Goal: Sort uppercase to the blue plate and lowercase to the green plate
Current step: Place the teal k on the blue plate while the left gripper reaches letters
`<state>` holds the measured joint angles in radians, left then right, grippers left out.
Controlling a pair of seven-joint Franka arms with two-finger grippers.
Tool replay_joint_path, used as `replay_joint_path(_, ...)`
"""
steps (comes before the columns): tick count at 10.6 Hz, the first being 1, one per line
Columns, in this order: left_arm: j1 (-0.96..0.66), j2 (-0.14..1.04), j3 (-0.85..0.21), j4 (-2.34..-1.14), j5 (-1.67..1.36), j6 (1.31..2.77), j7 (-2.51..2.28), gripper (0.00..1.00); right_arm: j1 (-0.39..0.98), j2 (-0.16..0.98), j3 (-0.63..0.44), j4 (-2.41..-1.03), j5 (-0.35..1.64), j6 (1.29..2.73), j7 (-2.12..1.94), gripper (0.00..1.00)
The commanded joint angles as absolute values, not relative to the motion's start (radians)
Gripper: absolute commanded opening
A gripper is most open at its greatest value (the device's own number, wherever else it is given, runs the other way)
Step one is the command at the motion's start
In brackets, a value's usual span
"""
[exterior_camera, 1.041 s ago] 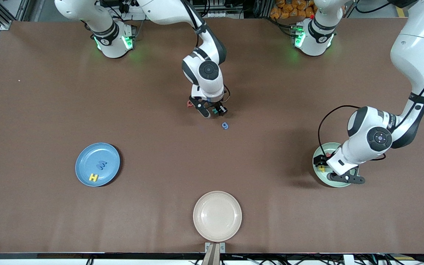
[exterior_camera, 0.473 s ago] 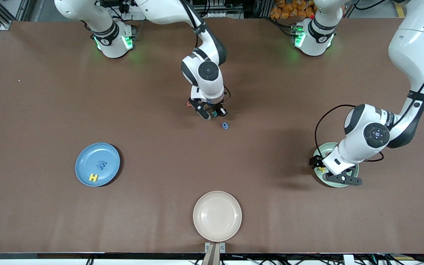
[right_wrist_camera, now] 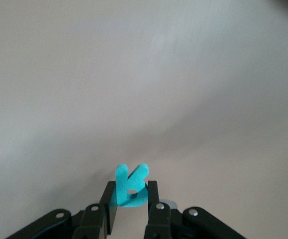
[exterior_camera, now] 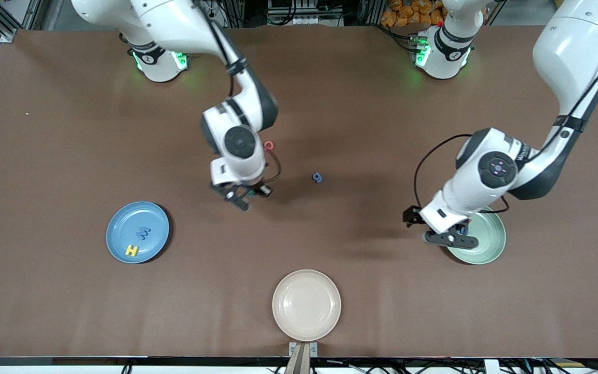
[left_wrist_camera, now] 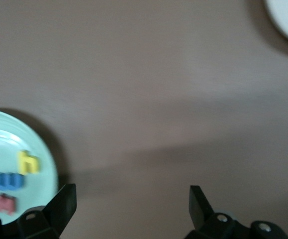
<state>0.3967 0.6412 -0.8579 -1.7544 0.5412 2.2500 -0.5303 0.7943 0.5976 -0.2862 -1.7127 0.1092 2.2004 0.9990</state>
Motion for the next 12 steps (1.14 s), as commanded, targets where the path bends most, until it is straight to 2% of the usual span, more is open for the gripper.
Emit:
replay_joint_path(1, 0.3, 0.615, -0.891, -1.772, 0.522, 2.201, -0.726, 1.0, 0.645, 0.558, -0.265, -1.729, 0.008, 2.175, 0.768, 0.0)
replay_joint_path(5, 0.01, 0.633, -0.884, -1.743, 0.558, 2.2, -0.862, 1.0, 0.482, 0.557, -0.265, -1.727, -0.093, 2.18, 0.491, 0.0)
replay_joint_path(7, -0.142, 0.695, -0.859, -1.671, 0.598, 2.201, -0.87, 1.0, 0.43, 0.561, -0.264, -1.704, -0.104, 2.183, 0.392, 0.0)
replay_joint_path(8, -0.234, 0.713, -0.81, -1.628, 0.598, 2.207, -0.868, 1.0, 0.416, 0.566, -0.264, -1.691, -0.103, 2.183, 0.371, 0.28)
replay_joint_path(9, -0.344, 0.728, -0.736, -1.58, 0.588, 2.207, -0.871, 1.0, 0.416, 0.569, -0.264, -1.687, -0.103, 2.183, 0.373, 0.86)
replay_joint_path(10, -0.447, 0.754, -0.668, -1.53, 0.583, 2.215, -0.871, 1.0, 0.416, 0.569, -0.264, -1.683, -0.101, 2.183, 0.374, 1.0)
replay_joint_path(12, -0.569, 0.837, -0.568, -1.479, 0.591, 2.355, -0.856, 1.0, 0.413, 0.571, -0.264, -1.678, -0.101, 2.183, 0.373, 1.0)
